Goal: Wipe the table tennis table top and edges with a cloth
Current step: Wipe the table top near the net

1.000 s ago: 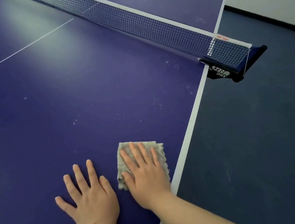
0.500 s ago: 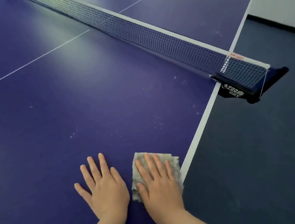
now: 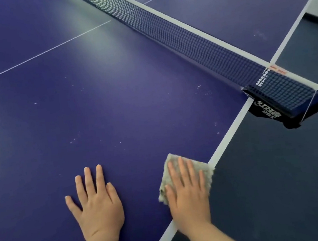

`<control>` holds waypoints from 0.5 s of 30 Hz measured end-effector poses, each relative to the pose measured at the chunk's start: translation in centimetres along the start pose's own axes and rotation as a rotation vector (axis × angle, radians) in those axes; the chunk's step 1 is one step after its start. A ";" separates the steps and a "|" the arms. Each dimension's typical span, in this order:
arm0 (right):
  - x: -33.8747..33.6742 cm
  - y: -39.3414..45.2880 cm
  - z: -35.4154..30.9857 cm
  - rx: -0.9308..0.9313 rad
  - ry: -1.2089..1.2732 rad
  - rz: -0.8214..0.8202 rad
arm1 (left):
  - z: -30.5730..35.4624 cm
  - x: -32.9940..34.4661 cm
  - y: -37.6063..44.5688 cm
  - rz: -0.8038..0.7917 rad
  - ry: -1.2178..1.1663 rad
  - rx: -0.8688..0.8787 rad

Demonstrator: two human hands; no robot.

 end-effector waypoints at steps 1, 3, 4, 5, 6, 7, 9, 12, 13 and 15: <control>0.7 0.7 -2.6 -0.120 0.018 -0.037 | 0.0 0.0 0.0 0.006 0.006 -0.001; 1.1 3.8 -5.7 -0.317 0.041 -0.097 | 0.0 -0.1 0.1 0.014 0.009 -0.009; 1.0 5.9 -6.0 -0.386 0.025 -0.105 | -0.1 -0.1 0.2 0.017 0.006 -0.012; 1.0 8.0 -5.0 -0.402 0.011 -0.116 | -0.1 0.0 0.3 0.017 0.004 -0.015; 1.2 9.9 -2.9 -0.346 0.011 -0.153 | -0.2 0.1 0.3 0.017 0.002 -0.017; 1.1 11.2 0.3 -0.219 0.003 -0.179 | -0.3 0.1 0.2 0.021 -0.002 -0.016; -0.1 11.1 7.5 0.091 -0.065 -0.154 | -0.3 0.2 0.1 0.039 -0.014 -0.007; -1.3 6.4 11.0 0.276 -0.050 -0.054 | -0.4 0.5 0.4 0.066 -0.009 0.000; -1.2 4.7 9.6 0.238 -0.039 -0.024 | -0.5 0.7 0.5 0.072 0.002 0.000; -0.2 2.0 4.4 0.079 -0.027 -0.038 | -0.5 1.2 0.5 0.060 0.013 0.000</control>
Point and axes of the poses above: each hand's wrist, its own y-axis towards the middle knuckle, its own x-axis out of the palm, z = x × y, the point moved 10 cm from there along y, towards the middle knuckle, and after that the axes turned 15 degrees about -x, right-handed, at the moved point
